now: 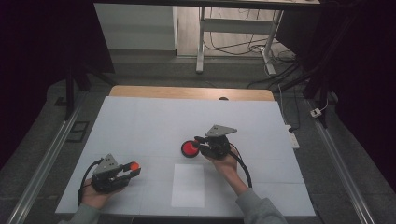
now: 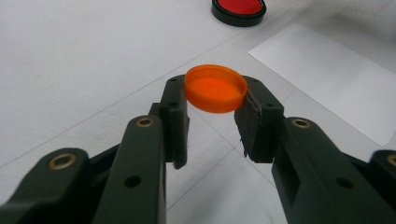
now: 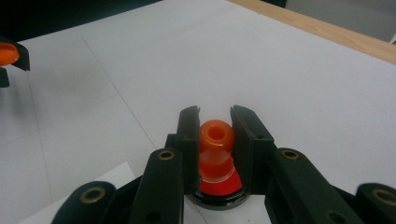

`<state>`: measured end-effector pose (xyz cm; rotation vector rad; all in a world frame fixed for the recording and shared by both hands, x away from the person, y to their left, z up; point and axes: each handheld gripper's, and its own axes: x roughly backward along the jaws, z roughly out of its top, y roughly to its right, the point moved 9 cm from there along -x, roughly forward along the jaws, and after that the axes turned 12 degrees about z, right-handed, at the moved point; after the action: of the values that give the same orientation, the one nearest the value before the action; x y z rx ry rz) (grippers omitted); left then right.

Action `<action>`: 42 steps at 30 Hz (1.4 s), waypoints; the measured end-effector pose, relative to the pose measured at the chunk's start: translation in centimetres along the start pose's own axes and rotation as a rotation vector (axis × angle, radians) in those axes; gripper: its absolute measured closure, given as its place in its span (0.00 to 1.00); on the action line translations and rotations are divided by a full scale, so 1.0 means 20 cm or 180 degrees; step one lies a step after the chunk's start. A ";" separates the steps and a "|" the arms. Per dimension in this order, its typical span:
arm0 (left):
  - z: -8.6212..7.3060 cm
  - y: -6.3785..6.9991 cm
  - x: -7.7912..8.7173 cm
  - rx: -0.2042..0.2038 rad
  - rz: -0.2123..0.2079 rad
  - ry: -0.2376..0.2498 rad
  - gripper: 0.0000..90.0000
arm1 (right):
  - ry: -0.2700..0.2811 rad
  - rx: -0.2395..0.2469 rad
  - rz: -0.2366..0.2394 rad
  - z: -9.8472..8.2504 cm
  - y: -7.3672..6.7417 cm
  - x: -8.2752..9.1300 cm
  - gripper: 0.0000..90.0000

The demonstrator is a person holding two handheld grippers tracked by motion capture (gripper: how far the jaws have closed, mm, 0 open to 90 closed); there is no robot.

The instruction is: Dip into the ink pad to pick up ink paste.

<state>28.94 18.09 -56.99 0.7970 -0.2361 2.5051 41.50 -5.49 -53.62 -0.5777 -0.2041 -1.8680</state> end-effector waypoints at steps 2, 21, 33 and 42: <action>0.00 0.00 0.00 -0.0002 -0.0001 -0.0005 0.73 | -0.0023 0.0015 0.0002 0.00 0.00 -0.01 0.80; -0.02 -0.01 0.00 0.0012 0.0019 -0.0024 0.72 | -0.0103 0.0030 -0.0007 -0.02 0.02 -0.08 0.80; -0.02 -0.01 0.00 0.0013 0.0014 -0.0033 0.72 | -0.0203 0.0066 -0.0048 -0.05 0.04 -0.12 0.80; -0.02 -0.01 0.00 0.0012 0.0005 -0.0039 0.72 | -0.0178 0.0089 -0.0081 -0.05 0.05 -0.14 0.80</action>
<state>28.83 18.28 -57.41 0.8144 -0.2363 2.5034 42.79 -3.98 -55.99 -0.6112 -0.2752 -1.8721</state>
